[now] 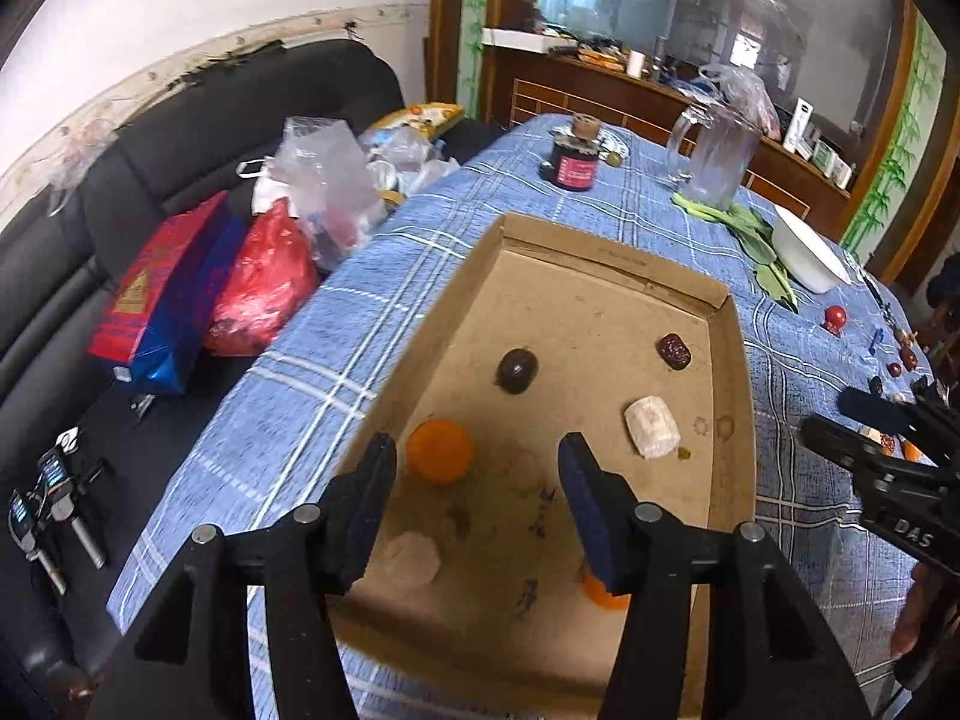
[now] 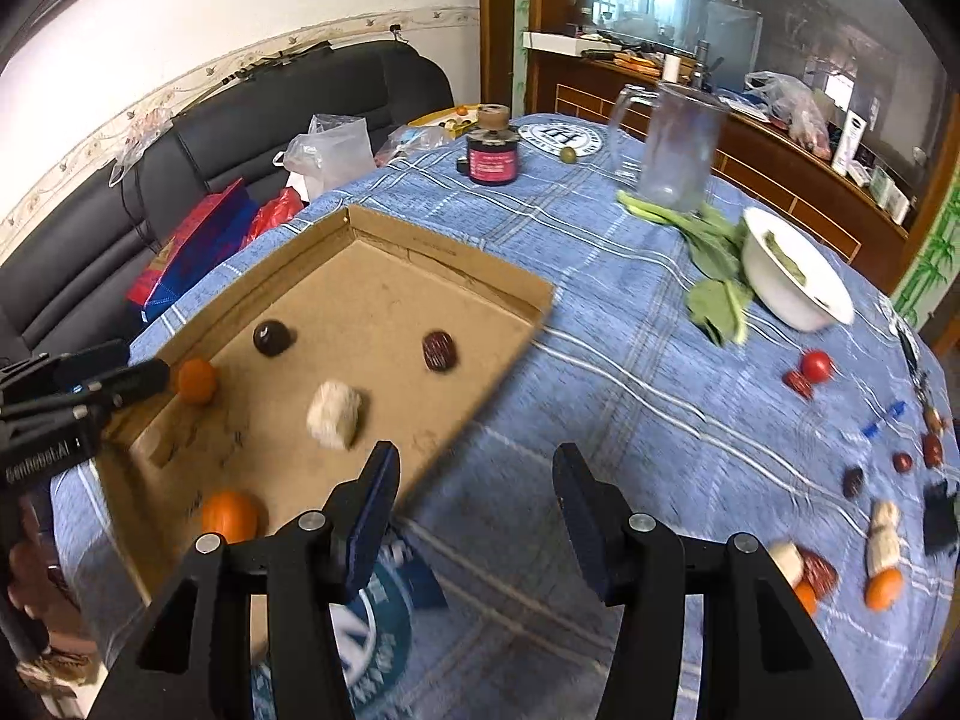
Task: Organize fruits
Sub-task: 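Move both tools back from the tray toward the fruits on the table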
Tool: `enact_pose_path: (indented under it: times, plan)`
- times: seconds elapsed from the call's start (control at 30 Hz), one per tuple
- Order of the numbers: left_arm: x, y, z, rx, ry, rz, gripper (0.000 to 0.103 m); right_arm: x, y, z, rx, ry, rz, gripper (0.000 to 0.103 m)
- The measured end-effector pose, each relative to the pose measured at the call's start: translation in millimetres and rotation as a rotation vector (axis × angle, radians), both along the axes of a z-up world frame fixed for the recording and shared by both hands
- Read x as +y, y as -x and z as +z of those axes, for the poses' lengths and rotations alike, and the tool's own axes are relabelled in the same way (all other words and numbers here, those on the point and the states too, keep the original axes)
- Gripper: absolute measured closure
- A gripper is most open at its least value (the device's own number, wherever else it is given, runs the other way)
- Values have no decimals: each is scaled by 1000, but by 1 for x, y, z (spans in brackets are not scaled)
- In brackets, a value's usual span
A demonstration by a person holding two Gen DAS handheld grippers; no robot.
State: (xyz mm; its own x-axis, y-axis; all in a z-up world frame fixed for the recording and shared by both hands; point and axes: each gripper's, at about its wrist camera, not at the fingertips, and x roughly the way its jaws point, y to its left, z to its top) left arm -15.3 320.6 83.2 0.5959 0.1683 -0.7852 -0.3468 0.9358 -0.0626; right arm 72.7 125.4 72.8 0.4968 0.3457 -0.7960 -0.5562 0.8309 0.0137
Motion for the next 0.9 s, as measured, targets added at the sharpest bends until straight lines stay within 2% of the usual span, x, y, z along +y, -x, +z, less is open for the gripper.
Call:
enact_pose_path:
  times: [0.2, 0.43, 0.57, 0.8, 0.9]
  plan:
    - [-12, 23, 5, -8, -8, 25, 44, -41, 25, 7, 3, -21, -35, 46]
    - [-55, 24, 7, -38, -26, -16, 43, -102, 53, 6, 33, -18, -124, 44]
    - [-92, 9, 9, -38, -11, -87, 43, -143, 66, 10, 6, 9, -188, 44]
    - [-169, -17, 13, -39, -12, -226, 43, -221, 76, 18, 6, -16, -332, 44]
    - [-198, -23, 13, -39, -10, -280, 43, -242, 79, 19, -1, -13, -369, 44]
